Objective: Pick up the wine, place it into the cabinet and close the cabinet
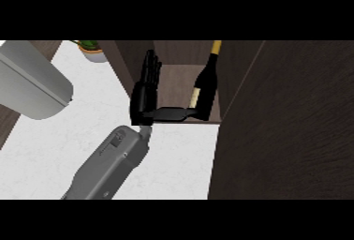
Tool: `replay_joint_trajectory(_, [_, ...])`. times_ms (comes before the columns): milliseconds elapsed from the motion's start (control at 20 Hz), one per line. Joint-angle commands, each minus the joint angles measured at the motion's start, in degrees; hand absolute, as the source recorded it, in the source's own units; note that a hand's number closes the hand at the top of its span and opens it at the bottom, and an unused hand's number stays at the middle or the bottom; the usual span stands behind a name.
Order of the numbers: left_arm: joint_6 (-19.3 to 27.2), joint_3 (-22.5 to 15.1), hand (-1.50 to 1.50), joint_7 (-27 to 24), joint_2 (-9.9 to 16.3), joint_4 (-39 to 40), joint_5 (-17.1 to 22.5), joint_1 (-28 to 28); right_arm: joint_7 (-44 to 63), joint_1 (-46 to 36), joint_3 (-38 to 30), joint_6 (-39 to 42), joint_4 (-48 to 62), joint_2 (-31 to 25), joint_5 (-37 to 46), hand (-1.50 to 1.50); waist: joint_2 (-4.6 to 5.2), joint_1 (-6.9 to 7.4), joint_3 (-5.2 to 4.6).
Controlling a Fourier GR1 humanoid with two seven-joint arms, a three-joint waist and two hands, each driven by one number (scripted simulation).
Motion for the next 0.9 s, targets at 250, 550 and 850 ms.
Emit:
replay_joint_trajectory(250, [4.4, -9.1, -1.50, 2.5, 3.5, -24.5, -4.3, 18.9, 7.3, 1.3, 1.5, -2.1, -13.7, -1.2, -1.0, -1.50, 0.02, -0.12, -0.04])
replay_joint_trajectory(550, [5.4, -10.8, -1.50, 3.2, 7.2, -36.5, -5.9, 28.1, 9.9, 0.5, 2.8, 0.4, -12.4, -4.3, -1.5, 1.50, 0.40, -0.65, -0.03])
replay_joint_trajectory(850, [4.9, -12.2, -1.50, 1.1, 11.3, -41.1, -6.6, 37.2, 8.5, 2.8, 10.4, 9.0, -9.1, -9.7, -6.1, 1.50, 0.34, -0.42, -0.03])
